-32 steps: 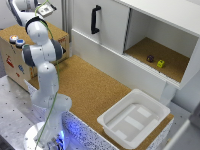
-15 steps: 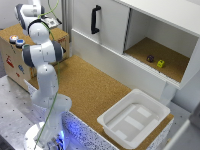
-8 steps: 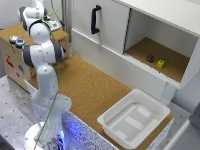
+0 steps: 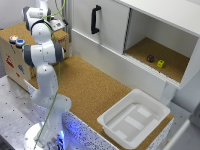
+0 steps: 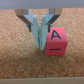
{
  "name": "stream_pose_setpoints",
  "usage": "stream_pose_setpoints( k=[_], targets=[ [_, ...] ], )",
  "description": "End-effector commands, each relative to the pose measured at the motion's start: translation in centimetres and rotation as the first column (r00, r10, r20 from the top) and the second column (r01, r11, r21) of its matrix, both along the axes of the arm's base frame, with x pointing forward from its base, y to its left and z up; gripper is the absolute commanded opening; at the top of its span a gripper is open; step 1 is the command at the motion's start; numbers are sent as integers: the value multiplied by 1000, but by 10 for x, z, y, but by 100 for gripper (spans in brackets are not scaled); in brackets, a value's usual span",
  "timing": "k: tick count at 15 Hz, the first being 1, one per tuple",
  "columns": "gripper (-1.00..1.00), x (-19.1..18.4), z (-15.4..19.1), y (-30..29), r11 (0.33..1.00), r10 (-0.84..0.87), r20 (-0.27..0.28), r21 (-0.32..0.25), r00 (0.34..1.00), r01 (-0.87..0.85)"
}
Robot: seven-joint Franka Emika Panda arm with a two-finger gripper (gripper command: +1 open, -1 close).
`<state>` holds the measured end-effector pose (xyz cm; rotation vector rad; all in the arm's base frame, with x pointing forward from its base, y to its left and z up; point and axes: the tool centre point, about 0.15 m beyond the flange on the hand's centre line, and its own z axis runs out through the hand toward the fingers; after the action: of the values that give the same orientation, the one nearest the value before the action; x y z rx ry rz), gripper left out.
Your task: Slide right the pink block
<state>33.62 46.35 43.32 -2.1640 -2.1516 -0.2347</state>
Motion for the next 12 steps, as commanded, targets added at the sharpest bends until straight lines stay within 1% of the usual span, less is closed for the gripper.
stream_pose_setpoints(
  k=[1, 5, 7, 9, 10, 12],
  targets=[
    [-100, 41, -1, 5, 1000, 0, 47, 20, 999, -1],
    [-100, 53, -2, 15, 1000, 18, 74, -6, 997, -18],
    [-100, 57, -3, 19, 1000, 9, 74, -8, 997, -9],
    [-100, 61, -1, 22, 1000, 6, 69, -30, 998, -4],
    [-100, 58, 6, 23, 999, 25, 64, -46, 998, -22],
    [-100, 44, 27, 19, 993, 70, 43, -96, 997, -66]
  ],
)
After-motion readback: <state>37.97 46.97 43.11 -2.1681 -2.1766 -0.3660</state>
